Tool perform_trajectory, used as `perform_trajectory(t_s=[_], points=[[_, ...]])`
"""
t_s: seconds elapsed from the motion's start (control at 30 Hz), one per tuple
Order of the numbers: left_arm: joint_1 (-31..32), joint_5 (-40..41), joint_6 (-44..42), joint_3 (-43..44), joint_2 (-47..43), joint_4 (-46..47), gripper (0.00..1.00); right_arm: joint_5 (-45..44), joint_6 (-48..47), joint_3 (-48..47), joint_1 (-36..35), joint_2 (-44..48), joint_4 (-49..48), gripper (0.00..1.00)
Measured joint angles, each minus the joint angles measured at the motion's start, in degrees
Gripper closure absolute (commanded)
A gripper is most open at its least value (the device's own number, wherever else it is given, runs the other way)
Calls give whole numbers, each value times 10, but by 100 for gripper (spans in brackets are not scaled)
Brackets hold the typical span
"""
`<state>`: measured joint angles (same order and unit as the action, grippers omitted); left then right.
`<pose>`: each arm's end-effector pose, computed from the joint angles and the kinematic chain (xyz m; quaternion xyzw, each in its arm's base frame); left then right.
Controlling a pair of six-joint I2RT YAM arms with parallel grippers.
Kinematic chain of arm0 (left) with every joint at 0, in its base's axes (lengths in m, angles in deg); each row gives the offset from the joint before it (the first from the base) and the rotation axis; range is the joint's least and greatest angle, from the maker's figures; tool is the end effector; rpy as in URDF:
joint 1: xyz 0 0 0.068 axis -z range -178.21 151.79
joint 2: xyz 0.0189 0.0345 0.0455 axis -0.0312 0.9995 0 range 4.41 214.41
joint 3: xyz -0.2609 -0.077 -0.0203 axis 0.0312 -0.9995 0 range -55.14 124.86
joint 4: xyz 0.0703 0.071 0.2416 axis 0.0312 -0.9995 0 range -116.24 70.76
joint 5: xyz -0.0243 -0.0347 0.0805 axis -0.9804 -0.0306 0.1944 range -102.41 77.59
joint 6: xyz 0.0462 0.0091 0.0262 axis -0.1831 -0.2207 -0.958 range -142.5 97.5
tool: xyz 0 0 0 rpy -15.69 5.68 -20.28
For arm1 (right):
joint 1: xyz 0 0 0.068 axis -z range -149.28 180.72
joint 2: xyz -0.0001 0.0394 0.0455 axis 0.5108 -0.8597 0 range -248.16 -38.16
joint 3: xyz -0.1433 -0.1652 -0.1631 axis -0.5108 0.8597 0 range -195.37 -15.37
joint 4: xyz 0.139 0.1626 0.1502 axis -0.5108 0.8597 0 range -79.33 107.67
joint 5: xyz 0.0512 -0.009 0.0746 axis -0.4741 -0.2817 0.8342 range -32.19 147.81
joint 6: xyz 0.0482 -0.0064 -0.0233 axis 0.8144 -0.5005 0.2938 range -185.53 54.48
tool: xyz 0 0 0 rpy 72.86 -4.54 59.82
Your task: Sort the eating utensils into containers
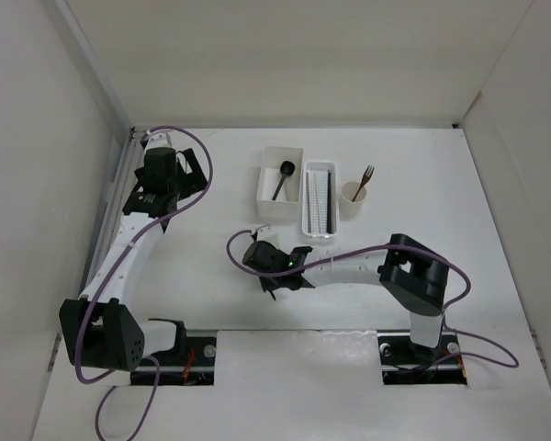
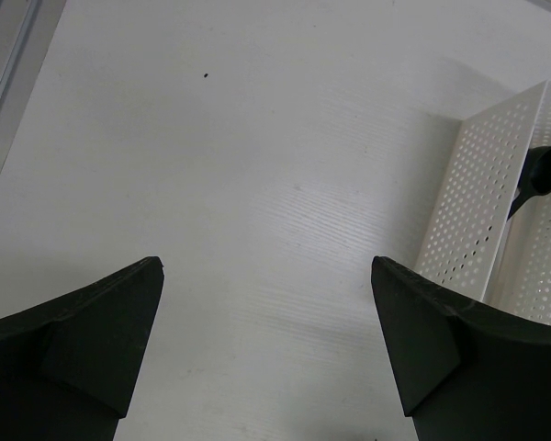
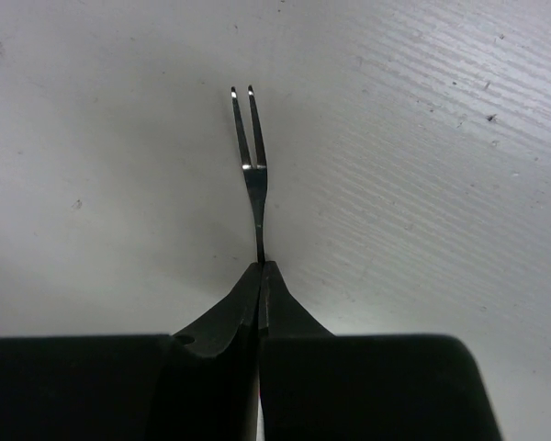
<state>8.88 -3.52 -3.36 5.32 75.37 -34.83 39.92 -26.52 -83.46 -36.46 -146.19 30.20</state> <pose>0.2823 -0.0296 0.3294 -0.1296 0.8369 -0.0558 0.5288 0.1586 0.3487 0.1604 -0.1922 0.9343 0.1180 0.2762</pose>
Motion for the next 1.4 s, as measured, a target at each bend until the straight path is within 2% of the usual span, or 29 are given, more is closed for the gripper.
perform_trajectory(t_s=[0.57, 1.1, 1.27, 1.4], points=[[0, 0, 0, 0, 0, 0, 4, -28, -19, 5, 1, 16, 38, 100], [0, 0, 0, 0, 0, 0, 4, -83, -24, -12, 14, 82, 56, 100], [-1, 0, 0, 0, 0, 0, 4, -99, -40, -23, 56, 119, 64, 100], [-2, 0, 0, 0, 0, 0, 4, -117, -79, -55, 131, 159, 65, 100]])
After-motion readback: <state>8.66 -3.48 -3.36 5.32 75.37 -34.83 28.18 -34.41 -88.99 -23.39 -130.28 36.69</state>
